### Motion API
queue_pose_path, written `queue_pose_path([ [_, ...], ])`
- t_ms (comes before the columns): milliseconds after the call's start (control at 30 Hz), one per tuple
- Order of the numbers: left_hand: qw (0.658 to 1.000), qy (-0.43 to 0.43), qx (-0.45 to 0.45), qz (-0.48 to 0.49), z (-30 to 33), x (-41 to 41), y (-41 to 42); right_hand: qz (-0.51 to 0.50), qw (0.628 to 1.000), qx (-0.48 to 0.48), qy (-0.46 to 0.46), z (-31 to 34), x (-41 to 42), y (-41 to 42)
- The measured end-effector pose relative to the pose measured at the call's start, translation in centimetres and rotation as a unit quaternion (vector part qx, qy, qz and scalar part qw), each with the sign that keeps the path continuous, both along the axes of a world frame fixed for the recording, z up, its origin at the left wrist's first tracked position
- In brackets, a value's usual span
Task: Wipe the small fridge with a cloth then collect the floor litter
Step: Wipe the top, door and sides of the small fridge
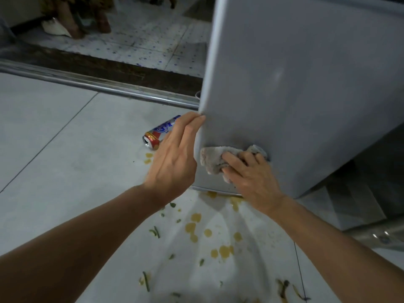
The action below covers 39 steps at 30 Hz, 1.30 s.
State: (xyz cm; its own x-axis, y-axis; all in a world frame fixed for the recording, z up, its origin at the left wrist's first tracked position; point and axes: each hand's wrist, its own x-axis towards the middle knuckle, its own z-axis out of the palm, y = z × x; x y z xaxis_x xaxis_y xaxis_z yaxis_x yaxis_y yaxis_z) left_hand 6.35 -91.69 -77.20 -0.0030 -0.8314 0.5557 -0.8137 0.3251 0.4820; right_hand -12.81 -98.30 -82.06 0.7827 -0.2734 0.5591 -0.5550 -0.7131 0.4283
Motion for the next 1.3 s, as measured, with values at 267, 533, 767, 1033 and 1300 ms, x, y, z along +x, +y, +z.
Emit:
queue_pose_path([
  [267, 0.978, 0.139, 0.154, 0.024, -2.4, 1.4, -0.9, 0.008, 0.977, -0.081, -0.195, 5.2, 3.4, -1.0],
  [533, 0.944, 0.209, 0.255, 0.016, -5.7, 2.4, -1.2, -0.010, 0.996, -0.030, 0.083, -0.8, 3.1, 0.8],
  [767, 0.936, 0.244, 0.250, 0.037, -5.8, 3.1, -1.4, -0.030, 0.990, -0.114, -0.073, 5.4, 5.6, 0.0],
  [1033, 0.930, 0.247, 0.264, 0.072, -7.9, 3.8, -0.9, -0.039, 0.991, -0.119, 0.046, -1.4, 6.6, -0.2],
  [1300, 0.923, 0.235, 0.293, 0.080, -9.5, 5.0, -0.6, -0.044, 0.981, 0.036, 0.187, -9.2, 6.3, 1.2],
])
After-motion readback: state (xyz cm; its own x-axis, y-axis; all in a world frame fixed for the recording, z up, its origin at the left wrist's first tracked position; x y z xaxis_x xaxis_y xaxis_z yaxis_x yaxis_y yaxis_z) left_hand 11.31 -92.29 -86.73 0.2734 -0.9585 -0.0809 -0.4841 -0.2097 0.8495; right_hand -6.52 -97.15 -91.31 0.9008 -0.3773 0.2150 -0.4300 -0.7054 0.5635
